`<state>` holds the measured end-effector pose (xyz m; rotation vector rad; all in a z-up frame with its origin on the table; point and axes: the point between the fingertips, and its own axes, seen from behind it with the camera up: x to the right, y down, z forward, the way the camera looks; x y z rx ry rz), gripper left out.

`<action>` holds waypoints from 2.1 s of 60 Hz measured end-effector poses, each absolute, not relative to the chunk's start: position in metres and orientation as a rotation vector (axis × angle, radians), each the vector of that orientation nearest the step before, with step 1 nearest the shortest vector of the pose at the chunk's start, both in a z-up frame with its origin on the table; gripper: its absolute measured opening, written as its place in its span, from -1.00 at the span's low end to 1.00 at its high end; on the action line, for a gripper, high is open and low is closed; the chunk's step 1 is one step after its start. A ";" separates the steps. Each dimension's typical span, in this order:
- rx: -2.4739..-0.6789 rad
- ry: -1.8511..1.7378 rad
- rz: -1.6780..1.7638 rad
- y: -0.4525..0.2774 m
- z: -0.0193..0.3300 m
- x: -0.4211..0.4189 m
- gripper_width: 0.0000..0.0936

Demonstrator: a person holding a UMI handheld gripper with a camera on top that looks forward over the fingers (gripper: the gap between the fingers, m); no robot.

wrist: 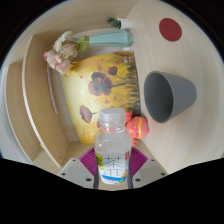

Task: Pour water

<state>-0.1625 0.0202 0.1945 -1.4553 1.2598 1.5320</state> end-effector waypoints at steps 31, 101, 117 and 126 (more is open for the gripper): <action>-1.066 1.737 1.822 0.032 0.181 -0.124 -0.13; -1.946 0.087 0.003 0.046 0.108 0.133 -0.06; -1.936 0.096 0.005 0.042 0.071 0.135 -0.06; -1.914 0.070 -0.016 0.041 0.072 0.135 0.05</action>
